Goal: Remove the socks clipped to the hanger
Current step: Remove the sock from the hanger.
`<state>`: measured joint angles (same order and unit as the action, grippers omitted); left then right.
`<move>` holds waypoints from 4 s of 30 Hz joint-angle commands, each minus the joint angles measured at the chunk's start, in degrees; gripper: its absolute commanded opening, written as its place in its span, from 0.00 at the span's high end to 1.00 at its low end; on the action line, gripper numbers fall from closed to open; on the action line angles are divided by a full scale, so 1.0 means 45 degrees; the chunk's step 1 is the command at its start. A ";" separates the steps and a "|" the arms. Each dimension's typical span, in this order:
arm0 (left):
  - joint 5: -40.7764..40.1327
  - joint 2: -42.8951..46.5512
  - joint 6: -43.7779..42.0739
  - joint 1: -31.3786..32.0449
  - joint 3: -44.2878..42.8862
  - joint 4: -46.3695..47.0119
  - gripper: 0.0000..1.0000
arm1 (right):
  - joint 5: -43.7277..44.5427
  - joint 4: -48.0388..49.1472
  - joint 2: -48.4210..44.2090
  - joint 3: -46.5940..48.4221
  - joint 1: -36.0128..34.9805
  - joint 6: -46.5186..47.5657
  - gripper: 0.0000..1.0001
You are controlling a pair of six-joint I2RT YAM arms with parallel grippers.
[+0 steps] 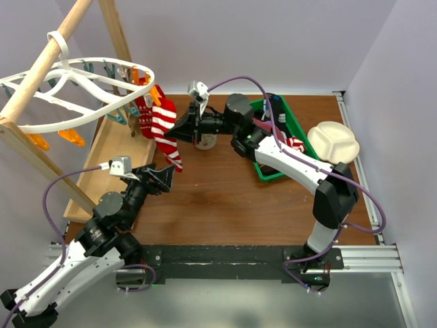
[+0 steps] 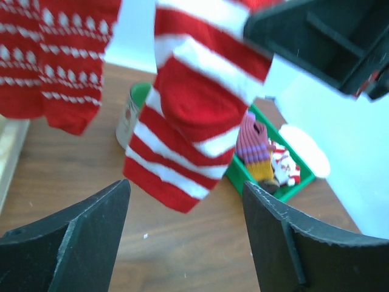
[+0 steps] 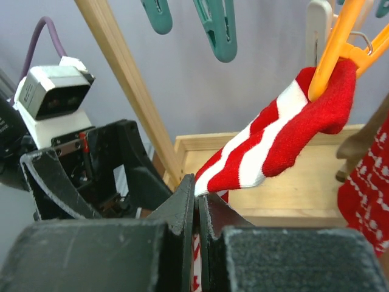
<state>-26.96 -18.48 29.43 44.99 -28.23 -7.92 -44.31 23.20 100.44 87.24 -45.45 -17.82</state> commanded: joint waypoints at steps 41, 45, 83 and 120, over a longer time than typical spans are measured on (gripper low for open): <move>-0.2016 -0.3101 -0.1403 -0.0096 -0.0446 0.5745 1.00 | 0.1526 -0.0698 -0.0054 0.0906 -0.0466 -0.0319 0.35; -0.1939 -0.3003 -0.1384 -0.0096 -0.0407 0.5531 1.00 | 0.2580 -0.1659 -0.0406 0.1256 -0.0330 0.0814 0.34; -0.1489 -0.2807 -0.1618 -0.0096 -0.0680 0.4515 1.00 | 0.2191 -0.1758 0.3930 0.7371 0.0569 -0.0687 0.44; -0.1353 -0.2827 -0.1599 -0.0096 -0.0582 0.4573 1.00 | 0.3715 -0.1035 0.2522 0.5359 0.0003 -0.0883 0.48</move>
<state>-33.21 -31.16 21.98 44.99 -30.11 11.07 -26.59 17.58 111.07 109.25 -44.93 -21.43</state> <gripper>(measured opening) 0.055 0.523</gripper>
